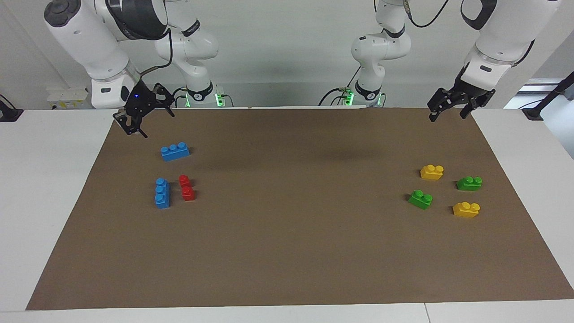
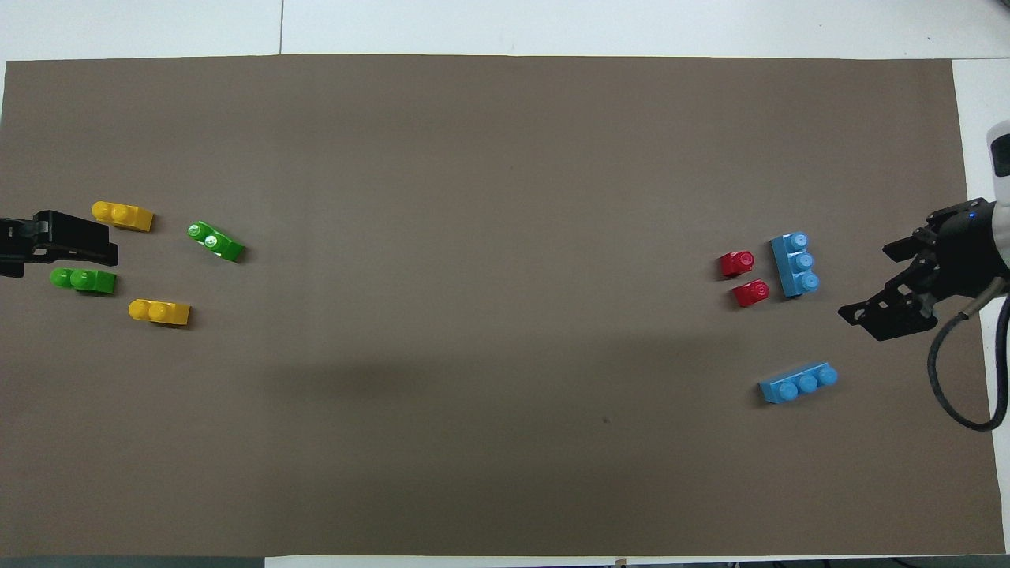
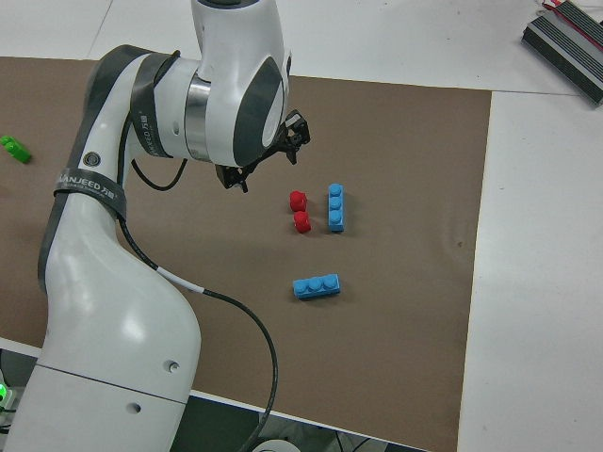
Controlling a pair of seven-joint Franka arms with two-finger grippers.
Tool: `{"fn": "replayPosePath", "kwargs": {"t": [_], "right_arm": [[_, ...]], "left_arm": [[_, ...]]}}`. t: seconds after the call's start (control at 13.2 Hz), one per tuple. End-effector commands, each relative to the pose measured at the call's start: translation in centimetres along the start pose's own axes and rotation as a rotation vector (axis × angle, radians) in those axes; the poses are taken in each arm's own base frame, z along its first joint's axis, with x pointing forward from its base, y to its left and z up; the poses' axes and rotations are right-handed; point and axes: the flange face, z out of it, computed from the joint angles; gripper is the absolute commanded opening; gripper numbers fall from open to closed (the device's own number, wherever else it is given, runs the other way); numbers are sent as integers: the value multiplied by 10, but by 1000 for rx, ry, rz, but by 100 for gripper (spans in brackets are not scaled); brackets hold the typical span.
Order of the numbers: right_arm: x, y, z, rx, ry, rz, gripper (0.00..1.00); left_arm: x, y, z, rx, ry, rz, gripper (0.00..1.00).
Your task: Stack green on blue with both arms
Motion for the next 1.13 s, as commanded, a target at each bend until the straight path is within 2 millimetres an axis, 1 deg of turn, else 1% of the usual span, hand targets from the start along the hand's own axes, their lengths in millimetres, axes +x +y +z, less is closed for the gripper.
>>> {"fn": "replayPosePath", "kwargs": {"t": [0.0, 0.08, 0.3, 0.53, 0.68, 0.75, 0.83, 0.91, 1.06], "right_arm": [[-22, 2, 5, -7, 50, -136, 100], [-28, 5, 10, -7, 69, -194, 100], [-64, 31, 39, 54, 162, -336, 100], [-114, 60, 86, 142, 305, -434, 100], [-130, 70, 99, 152, 352, -540, 100], [-139, 78, 110, 169, 368, -567, 100], [-148, 85, 126, 185, 401, -613, 100], [-156, 87, 137, 187, 447, -655, 100], [-176, 91, 151, 192, 494, -670, 100]], "left_arm": [[-9, -1, -4, -9, -13, -3, 100], [-9, -1, -3, -9, -14, -3, 100], [-9, -4, 0, -8, -14, -11, 100], [-15, -8, 7, -6, -14, -44, 100], [-17, -9, 16, -6, 9, -112, 100], [-17, -9, 19, -8, 25, -160, 100], [-18, -10, 25, -9, 36, -217, 100], [-17, -13, 27, -13, 54, -256, 100], [-19, -23, 36, -19, 78, -341, 100]]}}
